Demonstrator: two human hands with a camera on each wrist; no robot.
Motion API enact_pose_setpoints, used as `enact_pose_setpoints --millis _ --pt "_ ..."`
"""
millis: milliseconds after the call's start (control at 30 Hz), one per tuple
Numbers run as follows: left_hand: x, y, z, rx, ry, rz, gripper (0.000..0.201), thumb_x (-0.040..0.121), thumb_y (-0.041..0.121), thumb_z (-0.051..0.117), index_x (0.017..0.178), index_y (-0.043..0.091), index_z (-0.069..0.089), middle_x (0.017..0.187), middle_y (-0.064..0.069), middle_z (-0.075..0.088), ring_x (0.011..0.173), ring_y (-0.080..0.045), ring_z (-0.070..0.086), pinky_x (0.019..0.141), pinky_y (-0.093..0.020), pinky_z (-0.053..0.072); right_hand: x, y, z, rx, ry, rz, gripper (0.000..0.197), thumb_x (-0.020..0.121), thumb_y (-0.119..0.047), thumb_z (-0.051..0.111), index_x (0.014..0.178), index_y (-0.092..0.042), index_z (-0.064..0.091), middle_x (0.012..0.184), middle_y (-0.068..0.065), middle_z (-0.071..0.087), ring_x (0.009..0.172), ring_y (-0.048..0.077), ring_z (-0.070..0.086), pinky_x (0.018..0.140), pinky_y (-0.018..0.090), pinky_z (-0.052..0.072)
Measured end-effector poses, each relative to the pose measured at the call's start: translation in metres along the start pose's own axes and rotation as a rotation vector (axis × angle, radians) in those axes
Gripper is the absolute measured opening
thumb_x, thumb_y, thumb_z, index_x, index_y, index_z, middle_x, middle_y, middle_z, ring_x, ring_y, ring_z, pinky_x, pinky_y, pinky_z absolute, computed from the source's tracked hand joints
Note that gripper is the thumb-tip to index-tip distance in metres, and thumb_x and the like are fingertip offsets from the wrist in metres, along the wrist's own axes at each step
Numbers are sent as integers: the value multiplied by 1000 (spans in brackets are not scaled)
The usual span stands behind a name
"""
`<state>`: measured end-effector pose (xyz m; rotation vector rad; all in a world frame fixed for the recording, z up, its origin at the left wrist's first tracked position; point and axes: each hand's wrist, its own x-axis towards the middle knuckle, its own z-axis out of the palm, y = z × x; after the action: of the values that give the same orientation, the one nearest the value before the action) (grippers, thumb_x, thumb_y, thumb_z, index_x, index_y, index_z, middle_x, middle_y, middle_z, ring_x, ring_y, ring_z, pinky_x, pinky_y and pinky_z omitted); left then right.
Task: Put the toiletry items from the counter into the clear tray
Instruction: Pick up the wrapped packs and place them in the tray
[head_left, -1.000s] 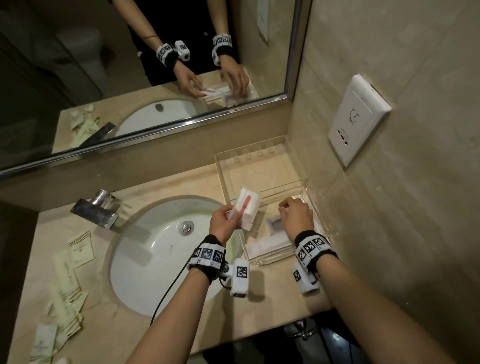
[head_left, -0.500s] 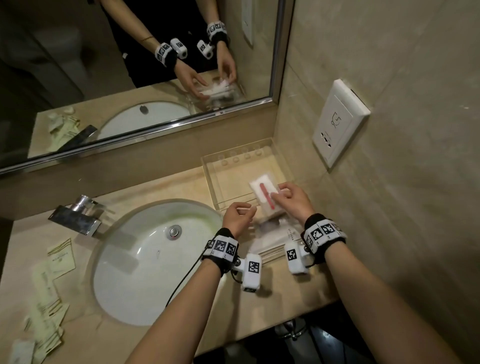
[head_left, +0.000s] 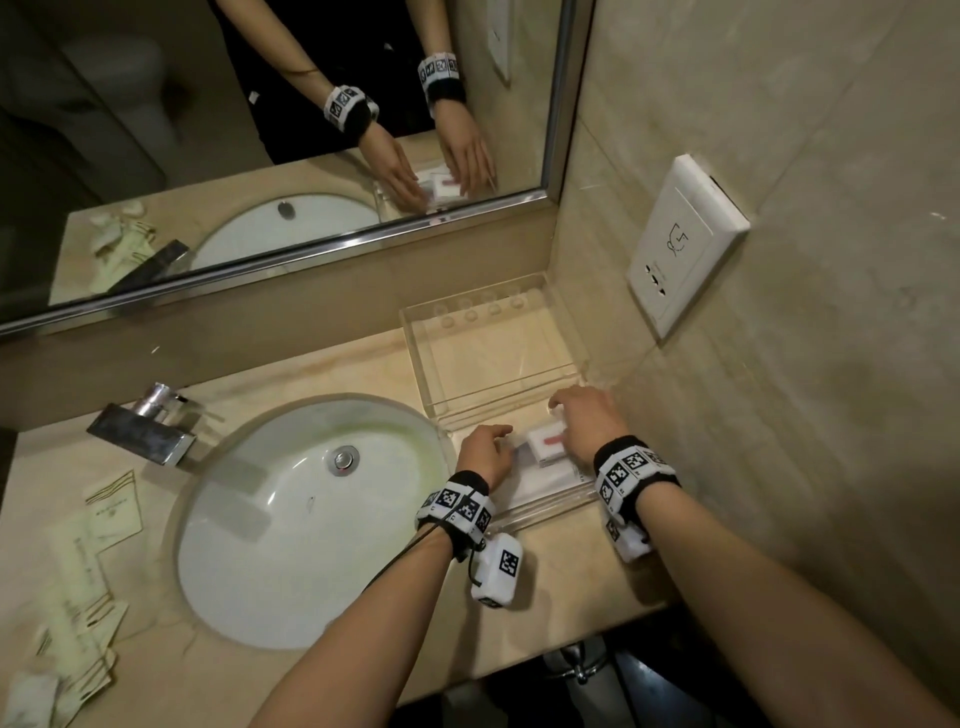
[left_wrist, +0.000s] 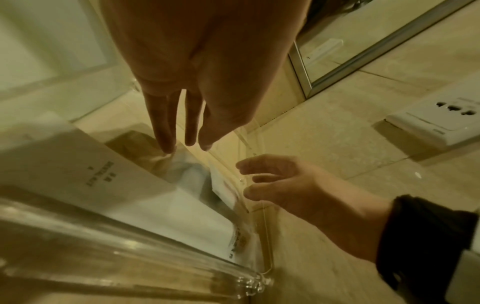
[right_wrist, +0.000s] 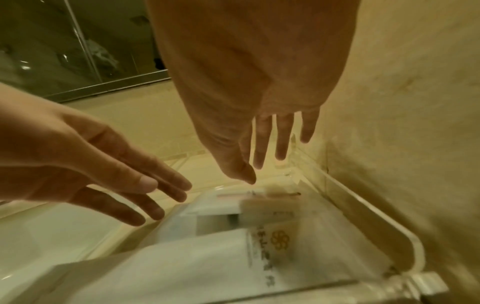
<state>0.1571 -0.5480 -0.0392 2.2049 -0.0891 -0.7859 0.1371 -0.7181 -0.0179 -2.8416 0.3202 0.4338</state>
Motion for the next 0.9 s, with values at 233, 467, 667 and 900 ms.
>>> enact_pose_setpoints --millis 233,467,667,900 --pt "0 1 5 23 -3 40 39 92 11 54 131 10 55 134 -9 58 122 -24 55 108 -34 41 -10 6 15 118 -34 -84 46 87 -28 66 132 -25 56 131 1 59 115 22 56 101 40 45" --pt "0 2 11 27 15 26 38 91 6 53 129 7 55 134 -9 57 123 -23 53 105 -26 37 -7 13 21 -2 -58 -83 65 86 -33 68 145 -29 41 146 -1 44 123 28 43 106 41 38" --pt "-1 3 9 30 -4 23 40 90 8 53 130 11 55 135 -9 56 122 -25 53 110 -37 39 -11 15 21 -114 -65 -46 59 87 -42 64 141 -29 45 140 0 49 123 28 43 106 41 34" --pt "-2 7 3 49 -4 33 39 91 9 54 129 13 57 136 -7 55 122 -25 53 108 -39 42 -14 16 15 -96 -56 -47 61 88 -42 62 144 -28 41 144 -1 47 128 26 41 107 41 31"
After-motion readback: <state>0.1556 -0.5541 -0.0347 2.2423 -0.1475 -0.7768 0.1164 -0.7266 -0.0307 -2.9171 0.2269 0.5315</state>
